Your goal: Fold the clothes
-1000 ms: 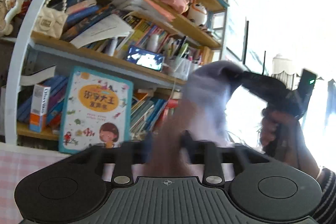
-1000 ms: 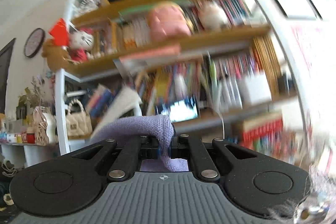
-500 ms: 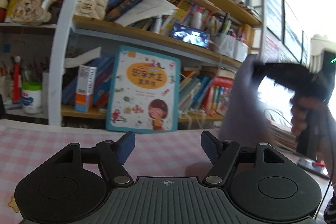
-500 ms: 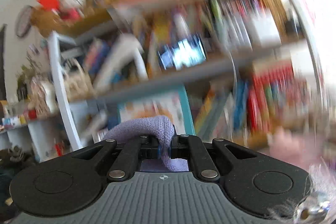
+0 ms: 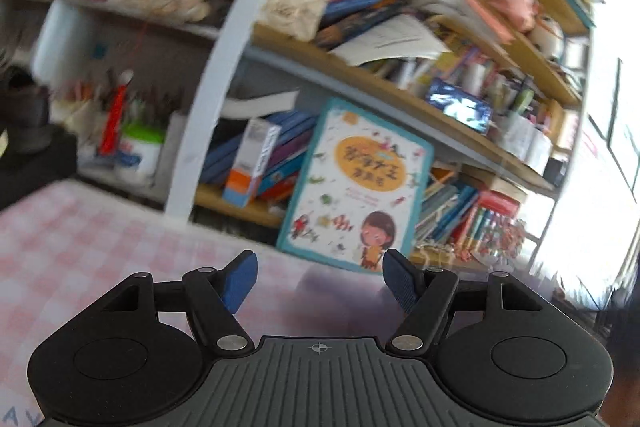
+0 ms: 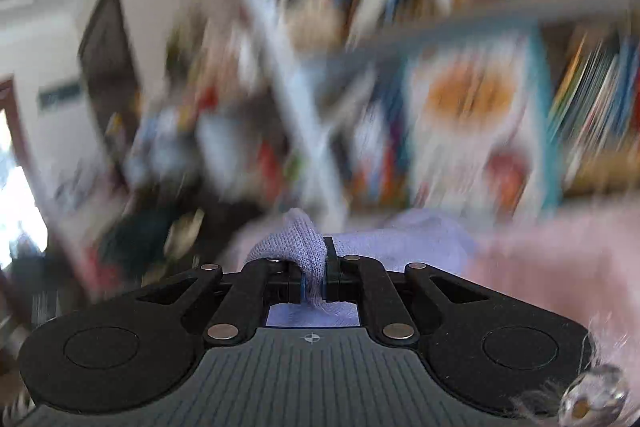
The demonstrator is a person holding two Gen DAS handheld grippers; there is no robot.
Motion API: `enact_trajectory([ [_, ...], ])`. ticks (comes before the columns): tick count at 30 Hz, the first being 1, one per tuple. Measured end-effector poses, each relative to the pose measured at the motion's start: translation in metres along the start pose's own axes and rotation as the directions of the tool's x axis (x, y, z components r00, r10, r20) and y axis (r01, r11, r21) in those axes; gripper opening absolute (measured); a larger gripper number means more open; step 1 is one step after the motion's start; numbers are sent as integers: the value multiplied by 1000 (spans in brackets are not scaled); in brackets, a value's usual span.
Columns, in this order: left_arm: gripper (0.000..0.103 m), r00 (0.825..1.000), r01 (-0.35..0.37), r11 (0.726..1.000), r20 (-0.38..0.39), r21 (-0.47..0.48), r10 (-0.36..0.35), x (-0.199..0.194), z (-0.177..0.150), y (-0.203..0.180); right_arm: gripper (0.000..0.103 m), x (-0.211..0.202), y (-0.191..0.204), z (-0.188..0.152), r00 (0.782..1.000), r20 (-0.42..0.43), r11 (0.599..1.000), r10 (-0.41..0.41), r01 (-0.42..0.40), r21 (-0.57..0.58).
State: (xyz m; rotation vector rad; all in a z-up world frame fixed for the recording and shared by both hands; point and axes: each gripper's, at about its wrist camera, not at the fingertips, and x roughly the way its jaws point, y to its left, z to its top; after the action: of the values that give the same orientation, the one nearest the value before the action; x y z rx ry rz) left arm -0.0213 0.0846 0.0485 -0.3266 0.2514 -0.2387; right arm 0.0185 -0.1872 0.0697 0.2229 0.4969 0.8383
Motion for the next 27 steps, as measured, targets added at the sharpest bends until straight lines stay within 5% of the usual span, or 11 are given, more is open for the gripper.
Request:
enact_trajectory([
  [4,72,999,-39,998,-11,-54,38,1,2,14,9,38,15,-37,970,-228,996,83,-79,28],
  [6,72,998,-49,998,-31,-32,48,3,-2,12,9,43,26,-44,964,-257,996,63,-75,-37],
  [8,72,997,-57,998,-48,-11,56,4,-7,9,10,36,30,-41,969,-241,995,56,-73,-60],
  [12,72,995,-57,998,-78,4,58,8,-11,8,41,16,21,-36,978,-201,997,61,-69,-34],
  [15,72,994,-62,998,-92,14,63,11,-13,7,48,2,10,-30,981,-181,997,69,-71,-5],
  [22,72,990,-60,998,-127,31,64,15,-17,4,56,-43,-13,-14,997,-70,999,31,-29,40],
  [27,72,989,-46,997,-141,59,54,15,-18,-5,57,-54,-48,0,990,40,990,-138,136,41],
])
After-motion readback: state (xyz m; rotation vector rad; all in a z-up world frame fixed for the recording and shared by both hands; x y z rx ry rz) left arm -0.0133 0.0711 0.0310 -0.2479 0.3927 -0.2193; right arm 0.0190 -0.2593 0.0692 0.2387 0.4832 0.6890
